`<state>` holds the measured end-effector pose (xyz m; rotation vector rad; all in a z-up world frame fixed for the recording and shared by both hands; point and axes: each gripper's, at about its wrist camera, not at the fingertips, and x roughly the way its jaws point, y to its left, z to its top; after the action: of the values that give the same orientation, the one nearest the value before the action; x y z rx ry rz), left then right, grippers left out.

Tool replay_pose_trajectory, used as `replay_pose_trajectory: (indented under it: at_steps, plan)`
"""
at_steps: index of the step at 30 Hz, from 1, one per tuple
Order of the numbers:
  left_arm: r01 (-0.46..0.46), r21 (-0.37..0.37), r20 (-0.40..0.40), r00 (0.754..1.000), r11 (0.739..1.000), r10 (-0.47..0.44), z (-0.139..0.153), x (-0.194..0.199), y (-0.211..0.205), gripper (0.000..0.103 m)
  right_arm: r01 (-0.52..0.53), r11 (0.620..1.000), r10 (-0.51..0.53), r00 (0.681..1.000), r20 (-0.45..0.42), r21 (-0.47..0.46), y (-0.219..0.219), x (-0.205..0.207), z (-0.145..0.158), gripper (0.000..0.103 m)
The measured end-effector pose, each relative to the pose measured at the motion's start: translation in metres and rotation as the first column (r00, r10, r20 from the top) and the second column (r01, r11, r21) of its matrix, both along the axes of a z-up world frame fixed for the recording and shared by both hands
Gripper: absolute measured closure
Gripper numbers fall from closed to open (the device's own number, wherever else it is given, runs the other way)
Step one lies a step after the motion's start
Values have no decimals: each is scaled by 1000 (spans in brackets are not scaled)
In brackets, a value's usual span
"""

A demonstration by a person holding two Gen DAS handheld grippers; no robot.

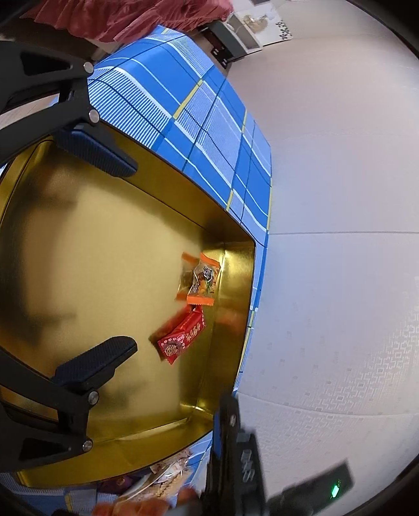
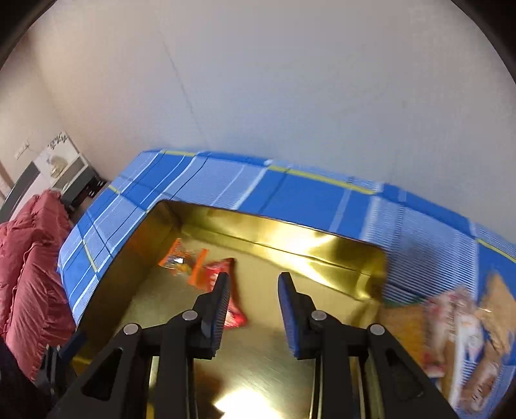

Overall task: Organize snacks
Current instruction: 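Carry the red candy bar into the gold tray and open the right gripper, then move the left gripper to the long brown-and-white stick pack and grasp it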

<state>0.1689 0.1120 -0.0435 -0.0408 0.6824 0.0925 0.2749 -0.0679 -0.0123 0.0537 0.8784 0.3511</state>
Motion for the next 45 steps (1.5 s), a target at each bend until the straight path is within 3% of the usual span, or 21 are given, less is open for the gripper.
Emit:
replay_pose_trajectory:
  at_steps: [9,20,24,27,29,31,35,39,43,45]
  plan:
    - [19,2,-22,1000,1000,-19,-3,-3,-6,3,143,990,-142,989,48,-21,-95,-61,-3,72]
    - [94,42,-1,996,995,-94,12,-27,-42,3,359,929,-356,933,52,-84,-211,-133,-35,72]
    - [147,28,3,989,989,-147,25,-41,-61,0,398,911,-389,916,96,-111,-228,-148,-43,69]
    - [192,7,-10,981,981,-192,33,-50,-80,0,438,896,-426,895,129,-75,-241,-151,-45,59]
    - [215,2,-14,977,977,-215,37,-54,-92,0,446,895,-442,890,117,-15,-246,-146,-43,51]
    - [232,7,-16,973,973,-232,40,-56,-104,0,455,889,-457,885,90,39,-247,-137,-42,28]
    - [256,20,-27,966,966,-256,43,-62,-122,0,496,866,-499,867,21,68,-242,-105,-38,26]
    - [292,41,-43,956,956,-290,43,-66,-138,0,508,862,-506,860,-58,6,-227,-78,-47,26]
    - [319,61,-57,947,946,-316,44,-70,-148,0,494,865,-499,866,-32,-92,-215,-77,-56,27]
    - [336,67,-65,941,939,-332,45,-71,-156,0,486,871,-488,873,-16,-76,-218,-88,-61,30]
